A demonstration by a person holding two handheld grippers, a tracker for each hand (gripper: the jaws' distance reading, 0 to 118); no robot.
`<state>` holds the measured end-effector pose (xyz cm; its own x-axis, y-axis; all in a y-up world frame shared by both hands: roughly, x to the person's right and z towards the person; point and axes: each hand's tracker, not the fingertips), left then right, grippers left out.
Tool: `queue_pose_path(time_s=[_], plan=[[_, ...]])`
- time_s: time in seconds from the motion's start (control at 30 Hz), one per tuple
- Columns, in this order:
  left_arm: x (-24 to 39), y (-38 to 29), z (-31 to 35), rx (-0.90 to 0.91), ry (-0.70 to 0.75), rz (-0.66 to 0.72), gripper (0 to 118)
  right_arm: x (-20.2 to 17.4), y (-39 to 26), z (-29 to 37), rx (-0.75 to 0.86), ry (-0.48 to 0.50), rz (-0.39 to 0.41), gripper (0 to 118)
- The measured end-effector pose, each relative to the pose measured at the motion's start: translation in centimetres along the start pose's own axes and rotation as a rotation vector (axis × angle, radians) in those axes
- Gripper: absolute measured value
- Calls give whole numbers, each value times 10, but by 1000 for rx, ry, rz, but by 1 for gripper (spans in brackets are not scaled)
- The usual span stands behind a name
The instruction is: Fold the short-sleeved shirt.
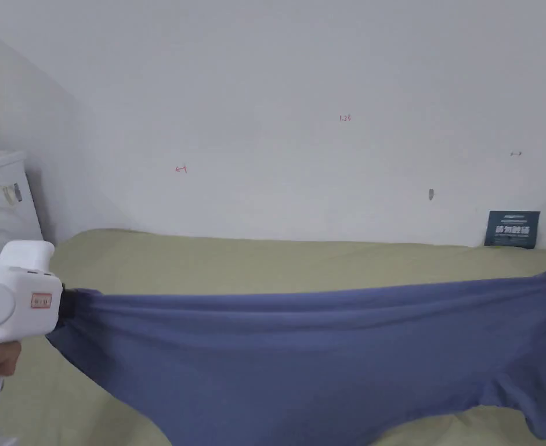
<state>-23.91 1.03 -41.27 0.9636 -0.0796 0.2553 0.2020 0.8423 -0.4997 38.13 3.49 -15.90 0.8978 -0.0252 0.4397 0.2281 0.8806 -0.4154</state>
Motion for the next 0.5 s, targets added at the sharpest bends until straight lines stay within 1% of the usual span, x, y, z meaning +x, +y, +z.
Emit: queue_pose_path(time_s=[0.1,0.23,0.3,0.5], plan=[[14,19,7,37,5,-29,0,1,6,15,36,-26,-7,4],[27,37,3,55,5,-27,0,4,16,19,52,-41,-13,4],[32,42,-1,60,8,-18,0,2,21,20,58,-55,4,4],[48,70,-26,68,13,14,0,5,46,-2,82,-76,-9,4]])
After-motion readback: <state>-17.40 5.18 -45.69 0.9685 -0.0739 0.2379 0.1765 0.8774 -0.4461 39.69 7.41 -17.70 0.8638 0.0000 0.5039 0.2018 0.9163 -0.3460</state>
